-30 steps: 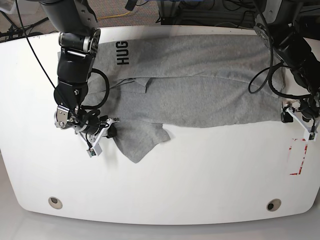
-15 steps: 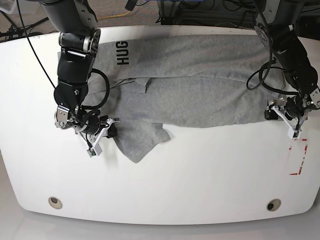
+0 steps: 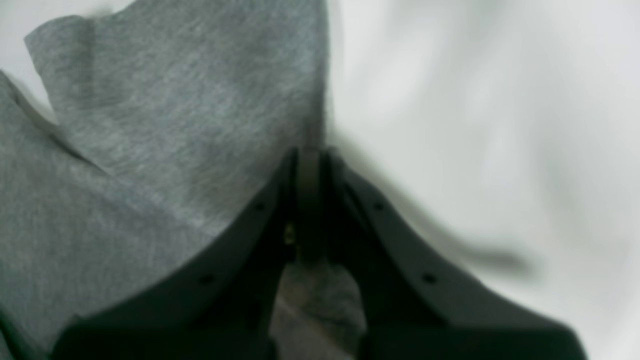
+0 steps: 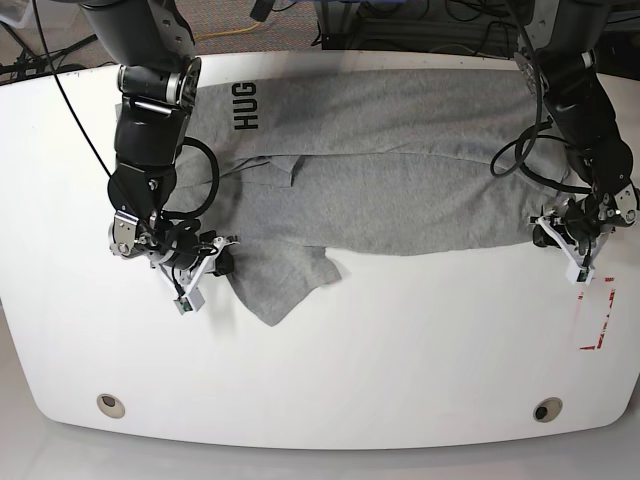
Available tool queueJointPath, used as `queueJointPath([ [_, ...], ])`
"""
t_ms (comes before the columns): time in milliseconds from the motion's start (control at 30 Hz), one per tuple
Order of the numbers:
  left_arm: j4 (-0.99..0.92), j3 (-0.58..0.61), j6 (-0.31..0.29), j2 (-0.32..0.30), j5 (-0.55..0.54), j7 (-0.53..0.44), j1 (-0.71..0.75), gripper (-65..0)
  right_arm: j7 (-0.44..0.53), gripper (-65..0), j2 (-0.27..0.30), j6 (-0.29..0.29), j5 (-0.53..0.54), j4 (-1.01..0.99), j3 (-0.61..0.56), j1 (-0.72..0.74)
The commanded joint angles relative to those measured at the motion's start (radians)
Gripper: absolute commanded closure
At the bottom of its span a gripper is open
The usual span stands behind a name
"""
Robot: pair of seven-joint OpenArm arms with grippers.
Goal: Fold the T-shirt properly
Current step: 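Grasp the shirt hem with both grippers and fold it over the collar edge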
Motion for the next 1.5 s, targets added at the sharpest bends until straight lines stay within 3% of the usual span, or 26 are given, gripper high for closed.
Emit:
queueJointPath([
  [0,0.008,0.000,-0.002,-0.010,0.000,0.017,-0.011,-2.6,-0.002,0.0,0.011,0.001,-0.002,0.015,0.002,0.028],
  [167,0.024,0.001,-0.002,-0.009,-0.001,0.017,-0.014,-1.2,-0.017,0.0,0.012,0.001,-0.006,0.133,0.002,0.017],
  [367,0.217,0.004,-0.002,0.016,-0.003,0.035,0.006,-1.1,-0.121,0.0,0.014,0.001,-0.008,0.316,0.003,-0.011],
  [567,0.396,0.004,-0.002,0.027,-0.006,0.123,0.057,-1.1,-0.238,0.0,0.040,0.001,0.000,0.504,0.005,-0.068],
  [933,0.599,0.006,-0.002,0.028,-0.006,0.132,0.212,-1.1,-0.444,0.0,0.038,0.001,0.000,0.906,0.006,-0.244],
  [1200,0.765,0.004,-0.002,0.030,-0.006,0.360,0.287,-1.2,-0.484,0.0,0.032,0.001,0.000,1.093,0.006,-0.413],
  [1300,0.811,0.006,-0.002,0.030,-0.006,0.405,0.324,-1.2,-0.485,0.0,0.009,0.001,0.000,1.115,0.014,-0.470],
  [1467,0.887,0.007,-0.002,0.030,-0.004,0.431,0.427,-1.5,-0.487,0.0,-0.035,0.001,0.002,1.118,0.123,-0.566],
])
